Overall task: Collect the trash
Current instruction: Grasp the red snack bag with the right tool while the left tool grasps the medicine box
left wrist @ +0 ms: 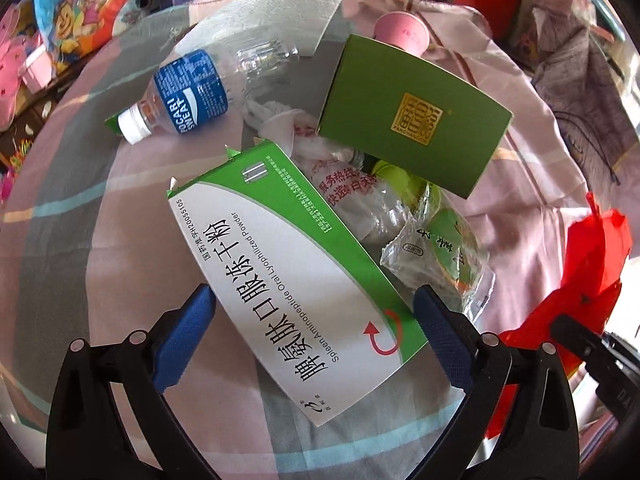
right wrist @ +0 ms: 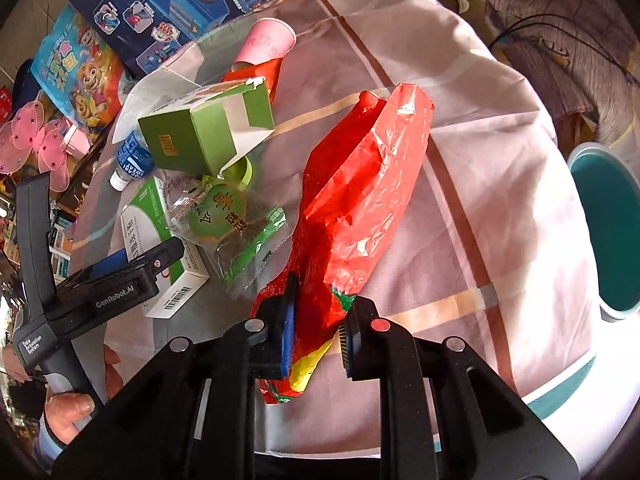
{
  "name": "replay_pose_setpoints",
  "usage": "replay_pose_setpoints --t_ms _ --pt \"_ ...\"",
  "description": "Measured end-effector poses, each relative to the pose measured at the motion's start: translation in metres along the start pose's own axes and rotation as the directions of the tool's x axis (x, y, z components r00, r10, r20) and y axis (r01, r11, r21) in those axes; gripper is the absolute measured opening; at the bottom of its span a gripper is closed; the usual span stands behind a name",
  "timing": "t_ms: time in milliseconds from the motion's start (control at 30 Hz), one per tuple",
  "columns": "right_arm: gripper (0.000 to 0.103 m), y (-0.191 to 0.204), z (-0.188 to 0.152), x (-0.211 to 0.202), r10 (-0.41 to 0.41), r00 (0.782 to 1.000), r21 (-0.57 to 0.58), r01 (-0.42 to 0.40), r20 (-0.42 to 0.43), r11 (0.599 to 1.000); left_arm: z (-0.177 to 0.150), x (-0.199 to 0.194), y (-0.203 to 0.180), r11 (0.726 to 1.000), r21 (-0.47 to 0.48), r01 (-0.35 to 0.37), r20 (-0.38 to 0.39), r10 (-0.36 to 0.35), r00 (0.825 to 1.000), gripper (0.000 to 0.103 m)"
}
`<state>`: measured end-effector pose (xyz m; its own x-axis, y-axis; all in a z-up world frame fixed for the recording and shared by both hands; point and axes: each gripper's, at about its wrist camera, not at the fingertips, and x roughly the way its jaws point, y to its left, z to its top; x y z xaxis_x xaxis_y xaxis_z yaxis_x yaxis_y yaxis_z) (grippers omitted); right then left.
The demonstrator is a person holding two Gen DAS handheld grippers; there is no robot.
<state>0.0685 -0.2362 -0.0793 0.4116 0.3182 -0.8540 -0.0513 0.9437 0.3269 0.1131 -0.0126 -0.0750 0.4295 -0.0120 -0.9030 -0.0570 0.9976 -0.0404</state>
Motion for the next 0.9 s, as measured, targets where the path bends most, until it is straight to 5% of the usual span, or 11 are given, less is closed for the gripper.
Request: replay_pose_setpoints --t_ms 367,600,733,900 --pt "0.018 0.012 -0.007 0.003 0.040 0.999 -0.033 -0.041 -0.007 0.999 -0.023 -0.023 0.050 0.999 -0.021 -0.029 0.009 0.029 1.000 0.099" --pt "0.018 0.016 -0.010 -0.002 0.042 0.999 -0.052 -0.042 0.003 0.998 -0.027 -0.023 0.030 0.999 0.033 -0.021 -0.021 0.022 1.000 0.099" --pt "0.018 0.014 -0.010 -0.002 0.040 0.999 -0.055 -0.040 0.007 0.998 -0.031 -0.029 0.012 0.991 0.100 -0.093 0.020 0.091 0.996 0.099" --pt "0.018 0.012 -0.011 -0.002 0.046 0.999 -0.049 -0.046 0.002 0.998 -0.029 -0.006 0.005 0.973 0.159 -0.167 -0.028 0.174 0.984 0.099"
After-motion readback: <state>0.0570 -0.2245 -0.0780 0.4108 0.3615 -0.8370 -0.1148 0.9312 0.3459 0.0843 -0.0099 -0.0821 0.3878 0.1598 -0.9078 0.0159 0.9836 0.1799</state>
